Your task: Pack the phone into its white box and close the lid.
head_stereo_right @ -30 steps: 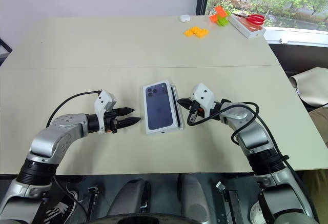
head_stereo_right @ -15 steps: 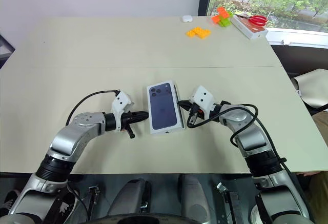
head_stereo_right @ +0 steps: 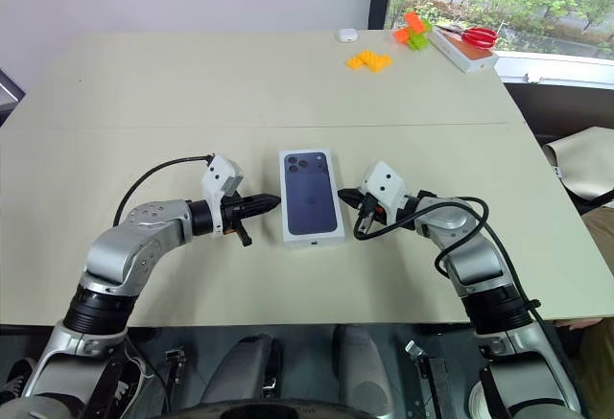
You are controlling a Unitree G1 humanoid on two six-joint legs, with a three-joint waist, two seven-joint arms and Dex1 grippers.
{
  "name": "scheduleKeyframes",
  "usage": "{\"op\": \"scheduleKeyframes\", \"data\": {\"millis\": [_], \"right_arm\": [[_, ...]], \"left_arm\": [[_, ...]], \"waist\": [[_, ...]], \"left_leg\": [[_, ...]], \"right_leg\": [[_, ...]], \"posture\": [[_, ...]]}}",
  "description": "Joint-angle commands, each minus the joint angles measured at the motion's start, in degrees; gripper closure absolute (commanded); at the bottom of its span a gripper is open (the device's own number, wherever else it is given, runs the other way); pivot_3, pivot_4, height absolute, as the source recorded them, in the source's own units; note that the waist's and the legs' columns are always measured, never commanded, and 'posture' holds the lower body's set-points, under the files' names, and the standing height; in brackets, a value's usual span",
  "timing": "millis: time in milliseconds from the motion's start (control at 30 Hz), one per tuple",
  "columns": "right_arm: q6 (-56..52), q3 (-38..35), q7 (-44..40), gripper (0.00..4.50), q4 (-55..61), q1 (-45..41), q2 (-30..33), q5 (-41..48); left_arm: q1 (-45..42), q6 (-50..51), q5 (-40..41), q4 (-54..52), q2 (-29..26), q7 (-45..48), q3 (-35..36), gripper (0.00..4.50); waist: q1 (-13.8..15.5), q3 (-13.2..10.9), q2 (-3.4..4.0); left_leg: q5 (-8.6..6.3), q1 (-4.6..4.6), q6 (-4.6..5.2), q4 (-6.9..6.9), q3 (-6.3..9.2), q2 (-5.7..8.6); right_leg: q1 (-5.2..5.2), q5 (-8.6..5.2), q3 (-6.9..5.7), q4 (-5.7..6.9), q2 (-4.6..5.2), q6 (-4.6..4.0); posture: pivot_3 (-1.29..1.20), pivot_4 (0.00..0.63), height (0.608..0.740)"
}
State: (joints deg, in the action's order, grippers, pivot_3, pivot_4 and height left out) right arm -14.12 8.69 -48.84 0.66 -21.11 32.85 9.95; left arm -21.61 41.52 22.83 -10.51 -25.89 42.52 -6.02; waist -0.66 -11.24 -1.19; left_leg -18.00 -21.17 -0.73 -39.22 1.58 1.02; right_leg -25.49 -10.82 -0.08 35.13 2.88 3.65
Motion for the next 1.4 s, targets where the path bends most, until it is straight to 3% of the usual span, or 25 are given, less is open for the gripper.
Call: {"op": "scheduleKeyframes", "data": {"millis": [33, 400, 1400], "right_arm": [[0.6, -0.7, -0.6, 4.5, 3.2, -0.5, -0.1, 0.6], [2.2, -0.3, 0.2, 4.5, 1.2, -1.8, -1.3, -1.0], [3.1, -0.5, 1.4, 4.5, 1.2, 0.3, -0.8, -3.2]], "left_arm": [[-0.7, -1.6, -0.6, -1.1, 0.2, 0.0, -0.7, 4.41], [2.2, -0.7, 0.0, -4.6, 0.1, 1.0, -1.8, 4.41], [-0.7, -2.6, -1.7, 0.3, 1.5, -1.5, -1.7, 4.41]], "waist": [[0.0, 0.0, 0.0], [0.0, 0.0, 0.0], [0.0, 0.0, 0.0]], "left_leg": [[0.0, 0.0, 0.0, 0.0, 0.0, 0.0], [0.0, 0.0, -0.01, 0.0, 0.0, 0.01], [0.01, 0.05, -0.01, 0.0, -0.01, 0.03]], "right_leg": [[0.0, 0.0, 0.0, 0.0, 0.0, 0.0], [0.01, 0.0, 0.0, 0.0, 0.01, 0.0], [0.04, 0.0, 0.01, 0.03, 0.01, 0.0]], "posture": [[0.0, 0.15, 0.74], [0.0, 0.15, 0.74], [0.0, 0.15, 0.74]]}}
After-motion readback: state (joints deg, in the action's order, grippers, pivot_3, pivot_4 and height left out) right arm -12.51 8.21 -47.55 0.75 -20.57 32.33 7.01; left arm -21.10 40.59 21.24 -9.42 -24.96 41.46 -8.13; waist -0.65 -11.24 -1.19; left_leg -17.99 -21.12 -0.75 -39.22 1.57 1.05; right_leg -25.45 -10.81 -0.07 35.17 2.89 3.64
